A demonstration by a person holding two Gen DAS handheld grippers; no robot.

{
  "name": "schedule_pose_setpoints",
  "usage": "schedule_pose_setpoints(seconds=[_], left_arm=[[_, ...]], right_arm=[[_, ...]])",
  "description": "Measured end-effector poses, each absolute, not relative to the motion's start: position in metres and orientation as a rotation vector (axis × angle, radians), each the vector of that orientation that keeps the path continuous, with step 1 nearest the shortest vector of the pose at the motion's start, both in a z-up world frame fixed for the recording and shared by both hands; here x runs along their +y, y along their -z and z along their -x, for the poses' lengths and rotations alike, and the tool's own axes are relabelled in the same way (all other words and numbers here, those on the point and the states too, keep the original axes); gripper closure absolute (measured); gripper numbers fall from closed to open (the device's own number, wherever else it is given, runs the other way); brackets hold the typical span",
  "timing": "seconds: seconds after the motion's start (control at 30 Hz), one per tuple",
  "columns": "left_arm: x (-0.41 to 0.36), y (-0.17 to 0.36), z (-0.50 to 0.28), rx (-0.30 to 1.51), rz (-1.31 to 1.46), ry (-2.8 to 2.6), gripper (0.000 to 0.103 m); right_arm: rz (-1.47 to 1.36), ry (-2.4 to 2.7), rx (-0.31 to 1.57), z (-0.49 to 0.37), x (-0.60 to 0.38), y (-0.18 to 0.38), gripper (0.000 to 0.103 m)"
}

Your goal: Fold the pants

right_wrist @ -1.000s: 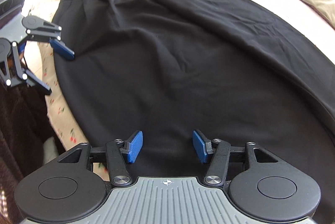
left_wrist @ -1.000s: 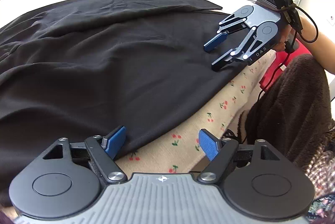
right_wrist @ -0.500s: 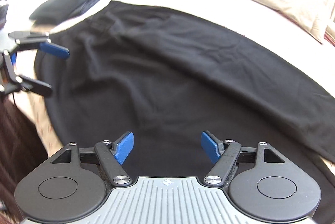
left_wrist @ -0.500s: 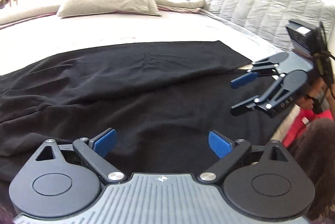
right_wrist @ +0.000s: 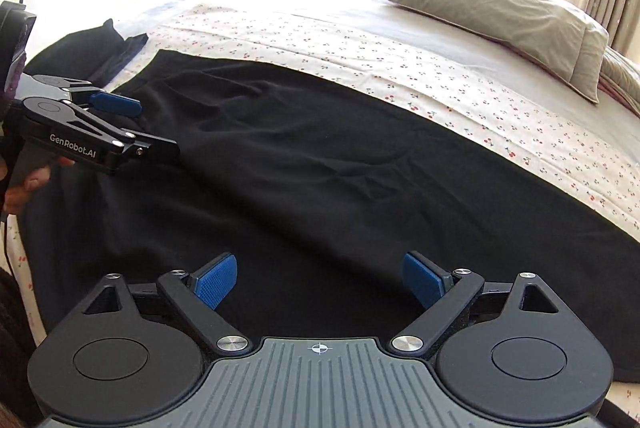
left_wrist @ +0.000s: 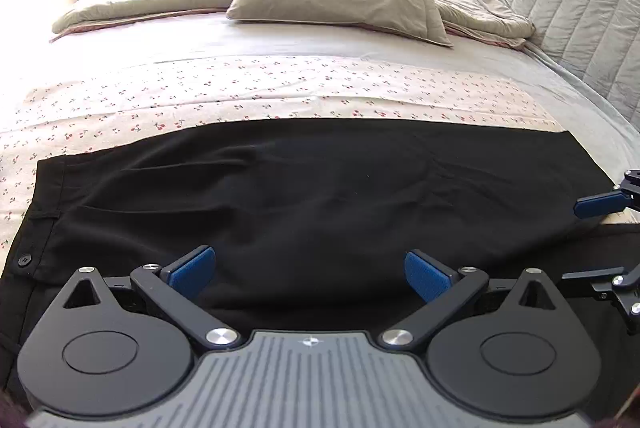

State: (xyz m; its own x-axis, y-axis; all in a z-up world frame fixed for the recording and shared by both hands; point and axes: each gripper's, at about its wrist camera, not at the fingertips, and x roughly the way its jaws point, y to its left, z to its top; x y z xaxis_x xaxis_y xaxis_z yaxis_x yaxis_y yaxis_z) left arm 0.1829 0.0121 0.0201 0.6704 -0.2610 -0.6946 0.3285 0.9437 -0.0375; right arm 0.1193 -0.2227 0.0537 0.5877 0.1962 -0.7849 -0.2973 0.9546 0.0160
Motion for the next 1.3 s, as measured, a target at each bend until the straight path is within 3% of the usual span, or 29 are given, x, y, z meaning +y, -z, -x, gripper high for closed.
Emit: schedule_pose_setpoints(seconds=[0.63,0.93,1.2,1.27,1.3], left_arm=[[0.024,-0.004,-0.228,0.814,0.026,0.171,0.000],[0.025,-0.002,-0.229,0.810,0.043,0.134,0.000],[0.028,-0.001,-0.232,0.807,0.050,0.107,0.000],[0.029,-0.001,-0.233,0.804,0.052,0.100,0.000],[0.030,-0.001,-0.233,0.803,0.055,0.097,0.000]], right_arm=[[0.181,-0.298,0.796,-0.282,-0.234,-0.007,0.011],[0.292,-0.375,0.837,-0.353,-0.216,0.020,0.014],[0.144,-0.377,0.923,-0.398,-0.225,0.038,0.035],[0.121,-0.397,0.945,-0.401,-0.225,0.038,0.044],[0.111,-0.418,0.956,-0.402,-0.225,0.037,0.055]])
